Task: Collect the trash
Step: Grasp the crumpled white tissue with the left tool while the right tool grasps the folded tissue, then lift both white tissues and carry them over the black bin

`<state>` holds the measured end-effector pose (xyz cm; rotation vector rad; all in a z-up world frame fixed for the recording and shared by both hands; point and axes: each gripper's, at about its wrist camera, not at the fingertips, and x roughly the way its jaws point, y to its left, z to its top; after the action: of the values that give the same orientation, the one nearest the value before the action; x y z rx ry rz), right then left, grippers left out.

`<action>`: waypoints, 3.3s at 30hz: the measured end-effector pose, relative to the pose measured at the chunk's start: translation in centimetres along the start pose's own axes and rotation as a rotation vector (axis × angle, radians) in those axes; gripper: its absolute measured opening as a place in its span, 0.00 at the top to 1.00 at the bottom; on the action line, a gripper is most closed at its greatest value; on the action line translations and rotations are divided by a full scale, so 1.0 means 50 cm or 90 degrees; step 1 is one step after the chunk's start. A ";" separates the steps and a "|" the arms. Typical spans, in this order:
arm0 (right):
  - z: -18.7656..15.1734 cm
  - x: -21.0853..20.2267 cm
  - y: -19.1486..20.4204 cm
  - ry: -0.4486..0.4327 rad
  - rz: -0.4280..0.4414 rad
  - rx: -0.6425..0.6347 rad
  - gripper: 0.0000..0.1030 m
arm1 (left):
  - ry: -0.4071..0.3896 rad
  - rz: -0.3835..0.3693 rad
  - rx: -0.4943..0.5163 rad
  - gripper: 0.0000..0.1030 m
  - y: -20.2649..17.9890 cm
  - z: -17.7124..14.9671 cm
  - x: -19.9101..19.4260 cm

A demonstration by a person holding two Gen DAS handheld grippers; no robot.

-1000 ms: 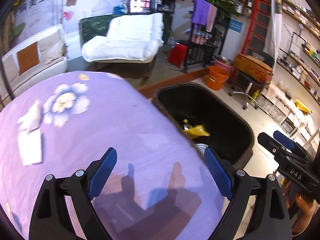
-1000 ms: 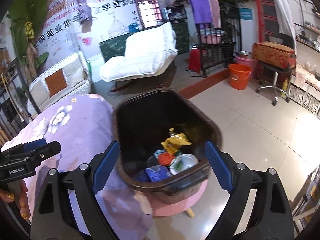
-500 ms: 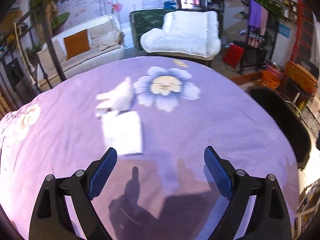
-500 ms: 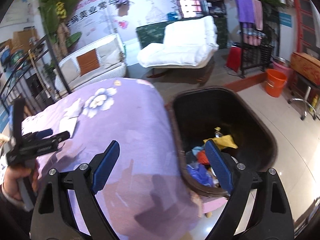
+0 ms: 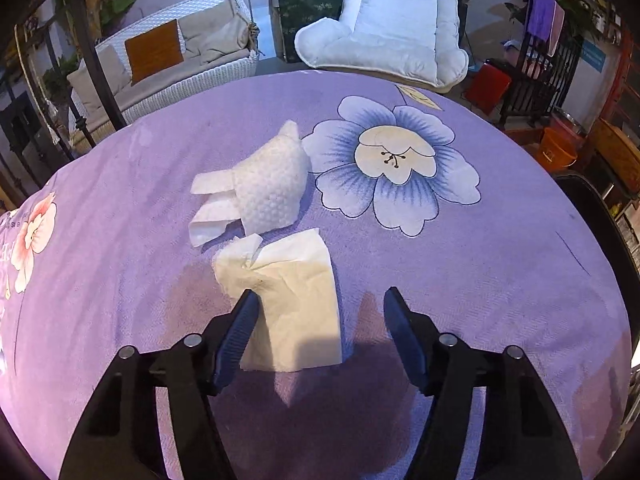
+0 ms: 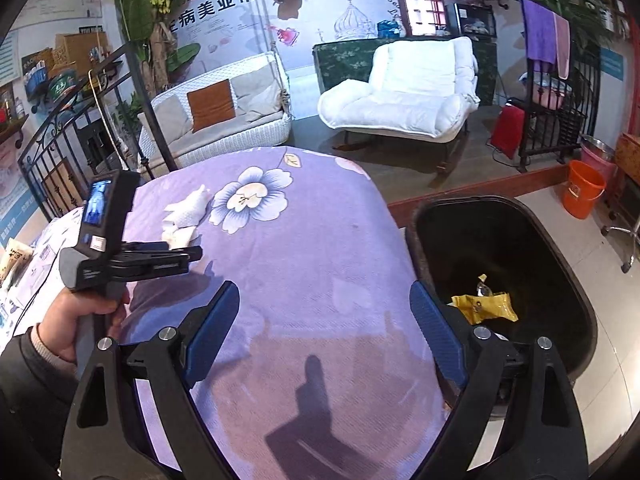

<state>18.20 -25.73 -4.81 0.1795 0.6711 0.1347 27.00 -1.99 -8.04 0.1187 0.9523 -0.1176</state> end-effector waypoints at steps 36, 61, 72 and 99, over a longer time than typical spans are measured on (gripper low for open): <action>0.168 0.457 0.365 0.208 0.162 -0.031 0.22 | -0.106 -0.021 -0.147 0.89 0.114 -0.144 -0.183; 0.119 0.230 0.277 0.124 0.140 -0.107 0.75 | -0.116 -0.047 -0.109 0.89 0.059 -0.151 -0.204; 0.057 0.087 0.105 0.076 0.078 -0.056 0.75 | -0.121 -0.086 -0.051 0.89 -0.033 -0.138 -0.214; -0.041 -0.052 -0.281 0.015 -0.135 0.125 0.75 | -0.143 -0.203 0.125 0.89 -0.316 -0.090 -0.211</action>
<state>15.85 -39.66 -7.73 0.2941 0.7228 -0.1339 14.93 -16.40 -2.78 0.1307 0.7282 -0.5094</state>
